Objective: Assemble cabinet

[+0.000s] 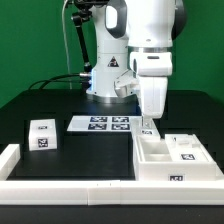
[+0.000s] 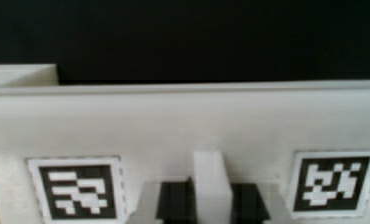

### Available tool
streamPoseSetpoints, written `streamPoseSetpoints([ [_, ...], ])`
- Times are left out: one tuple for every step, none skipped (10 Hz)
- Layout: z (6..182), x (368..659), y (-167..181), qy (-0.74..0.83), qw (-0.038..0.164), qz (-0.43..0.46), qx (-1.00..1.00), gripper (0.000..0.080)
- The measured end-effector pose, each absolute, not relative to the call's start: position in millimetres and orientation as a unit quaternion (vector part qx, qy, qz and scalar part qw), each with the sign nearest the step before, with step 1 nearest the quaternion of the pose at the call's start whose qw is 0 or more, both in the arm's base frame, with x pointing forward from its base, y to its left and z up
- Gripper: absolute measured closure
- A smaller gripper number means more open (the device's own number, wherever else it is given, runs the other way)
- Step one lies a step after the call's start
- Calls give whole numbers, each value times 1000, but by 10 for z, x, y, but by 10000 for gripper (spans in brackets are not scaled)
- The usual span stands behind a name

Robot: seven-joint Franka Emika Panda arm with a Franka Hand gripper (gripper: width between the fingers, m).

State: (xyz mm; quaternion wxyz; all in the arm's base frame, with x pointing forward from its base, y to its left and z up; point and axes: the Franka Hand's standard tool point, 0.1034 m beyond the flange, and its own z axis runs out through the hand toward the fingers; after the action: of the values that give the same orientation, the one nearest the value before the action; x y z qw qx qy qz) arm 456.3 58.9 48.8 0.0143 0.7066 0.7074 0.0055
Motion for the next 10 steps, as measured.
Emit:
streamPoseSetpoints([
  [487,4562,587,707,14,5,707,729],
  [488,4563,588,707,15,6,707,729],
  [480,4548,594,705,15,11,709,729],
  [480,4548,590,705,16,11,709,729],
  [493,4541,603,705,18,17,709,729],
  [518,4551,605,705,20,18,709,729],
  [532,4555,625,704,22,25,710,729],
  [535,4559,633,704,23,26,709,729],
  [525,4546,648,704,23,33,709,729],
  [522,4541,644,704,23,32,710,729],
])
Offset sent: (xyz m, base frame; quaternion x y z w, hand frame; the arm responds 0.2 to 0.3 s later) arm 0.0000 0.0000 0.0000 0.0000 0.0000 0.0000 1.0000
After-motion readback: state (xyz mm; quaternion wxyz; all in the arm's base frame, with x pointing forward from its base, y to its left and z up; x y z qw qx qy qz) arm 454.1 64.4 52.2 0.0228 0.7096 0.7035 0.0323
